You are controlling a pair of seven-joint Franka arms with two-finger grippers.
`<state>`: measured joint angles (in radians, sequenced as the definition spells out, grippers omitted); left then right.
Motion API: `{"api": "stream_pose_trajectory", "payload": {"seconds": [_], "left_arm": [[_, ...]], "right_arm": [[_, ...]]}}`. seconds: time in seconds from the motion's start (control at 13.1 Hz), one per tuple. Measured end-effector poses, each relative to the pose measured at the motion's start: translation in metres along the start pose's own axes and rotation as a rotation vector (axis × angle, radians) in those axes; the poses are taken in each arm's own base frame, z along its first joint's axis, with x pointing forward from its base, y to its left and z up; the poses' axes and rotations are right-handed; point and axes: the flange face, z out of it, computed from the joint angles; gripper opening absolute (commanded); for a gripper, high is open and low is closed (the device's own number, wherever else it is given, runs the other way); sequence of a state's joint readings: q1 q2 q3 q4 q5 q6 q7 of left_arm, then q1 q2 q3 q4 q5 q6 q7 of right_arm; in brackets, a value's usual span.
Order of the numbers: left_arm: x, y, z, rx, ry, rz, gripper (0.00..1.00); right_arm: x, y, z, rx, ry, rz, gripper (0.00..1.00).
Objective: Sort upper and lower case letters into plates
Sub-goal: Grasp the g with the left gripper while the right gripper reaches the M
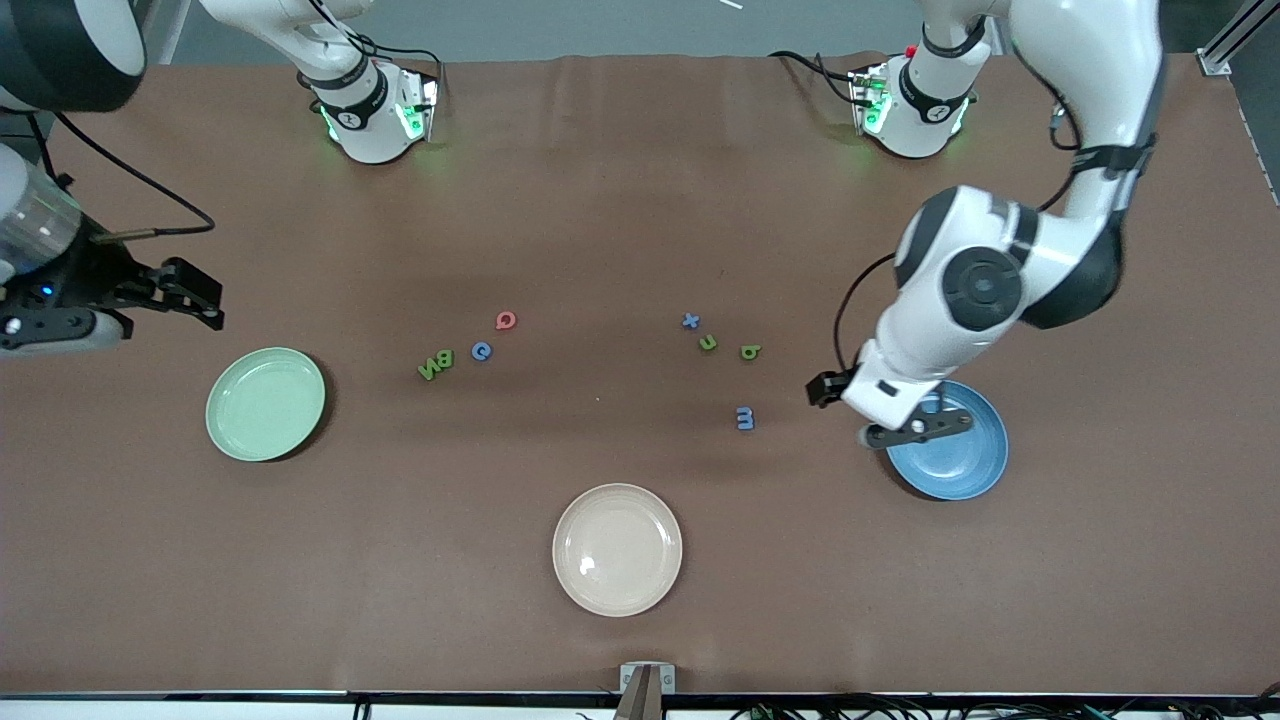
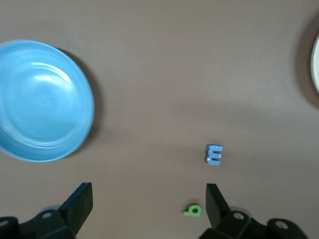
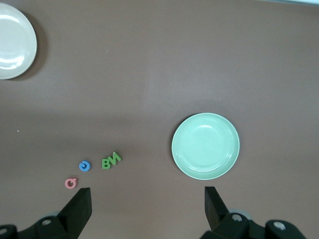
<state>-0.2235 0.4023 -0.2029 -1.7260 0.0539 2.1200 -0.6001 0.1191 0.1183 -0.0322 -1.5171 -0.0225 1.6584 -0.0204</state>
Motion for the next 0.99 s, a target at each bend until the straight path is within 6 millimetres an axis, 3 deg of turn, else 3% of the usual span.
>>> {"api": "stream_pose_trajectory", "payload": {"seconds": [0.3,0.46,0.61,0.76,0.99], "left_arm": [[-0.055,0.033,0.065,-0.008,-0.003,-0.034,0.95],[-0.082,0.044,0.089,-0.001,-0.010,-0.037,0.90],[-0.106,0.052,0.114,0.010,0.014,-0.048,0.81],[-0.121,0.056,0.139,0.037,0.025,-0.071,0.78],[-0.131,0.061,0.166,0.054,0.023,-0.110,0.78]], "right_arm": [[0.016,-0.001,0.071,0.000,-0.131,0.009,0.98],[0.017,-0.004,0.112,-0.010,-0.185,0.119,0.98],[0.012,-0.018,0.142,-0.032,-0.212,0.273,0.98],[0.006,-0.039,0.171,-0.049,-0.204,0.390,0.98],[-0.015,-0.067,0.237,-0.057,-0.167,0.518,0.98]]}}
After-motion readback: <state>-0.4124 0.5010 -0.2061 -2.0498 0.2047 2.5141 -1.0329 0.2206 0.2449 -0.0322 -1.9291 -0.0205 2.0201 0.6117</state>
